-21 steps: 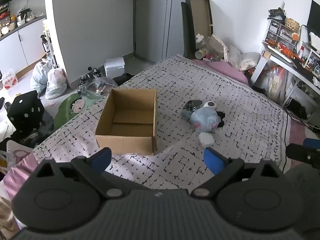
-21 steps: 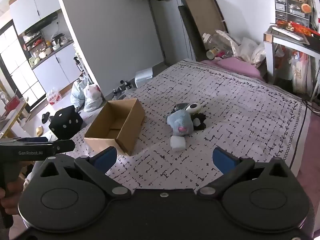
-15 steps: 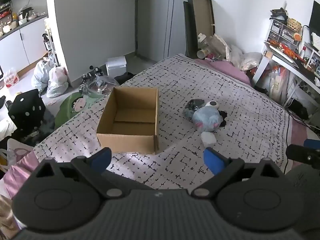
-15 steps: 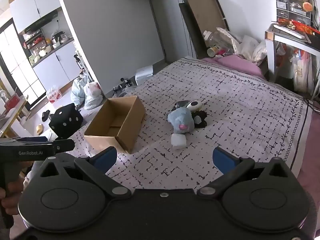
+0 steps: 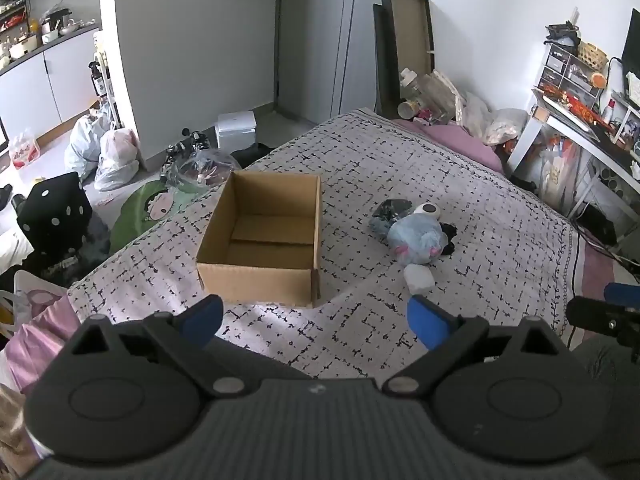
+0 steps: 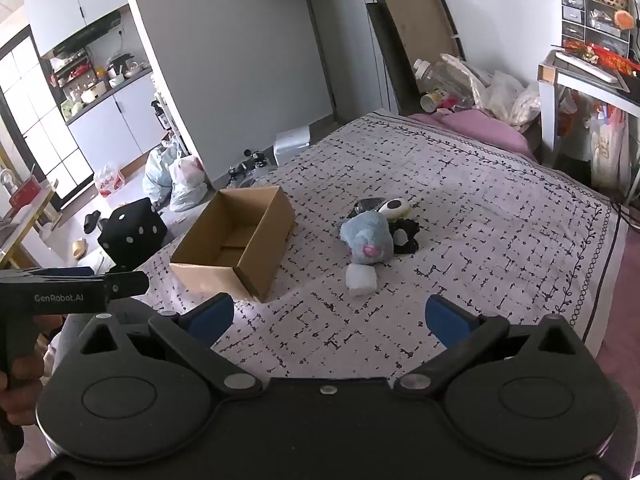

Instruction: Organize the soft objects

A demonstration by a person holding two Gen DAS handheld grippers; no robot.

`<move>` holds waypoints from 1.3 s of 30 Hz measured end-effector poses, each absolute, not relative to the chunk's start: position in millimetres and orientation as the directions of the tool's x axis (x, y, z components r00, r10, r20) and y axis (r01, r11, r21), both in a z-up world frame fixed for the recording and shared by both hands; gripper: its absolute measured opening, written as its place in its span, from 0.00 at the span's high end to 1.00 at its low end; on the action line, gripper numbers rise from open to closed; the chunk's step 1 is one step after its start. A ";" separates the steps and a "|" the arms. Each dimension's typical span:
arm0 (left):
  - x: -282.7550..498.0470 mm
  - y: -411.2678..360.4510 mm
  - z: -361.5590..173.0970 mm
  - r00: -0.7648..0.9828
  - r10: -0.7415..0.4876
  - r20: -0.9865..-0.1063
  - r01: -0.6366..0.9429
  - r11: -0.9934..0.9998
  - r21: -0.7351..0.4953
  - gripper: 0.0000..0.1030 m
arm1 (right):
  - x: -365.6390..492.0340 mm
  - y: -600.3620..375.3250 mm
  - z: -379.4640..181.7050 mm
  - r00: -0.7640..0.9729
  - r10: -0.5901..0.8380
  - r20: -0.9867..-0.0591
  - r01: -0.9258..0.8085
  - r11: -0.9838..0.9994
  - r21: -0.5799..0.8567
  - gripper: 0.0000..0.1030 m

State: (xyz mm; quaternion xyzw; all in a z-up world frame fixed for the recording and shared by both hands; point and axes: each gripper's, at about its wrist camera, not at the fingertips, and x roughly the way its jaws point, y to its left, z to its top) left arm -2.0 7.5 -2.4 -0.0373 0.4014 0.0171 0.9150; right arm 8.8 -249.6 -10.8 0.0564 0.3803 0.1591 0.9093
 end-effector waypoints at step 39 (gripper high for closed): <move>-2.2 11.3 0.8 0.686 -0.022 -0.727 -0.059 0.995 -0.085 0.05 | 5.8 -245.8 -8.0 0.685 0.293 -0.667 -0.224 0.956 0.190 0.00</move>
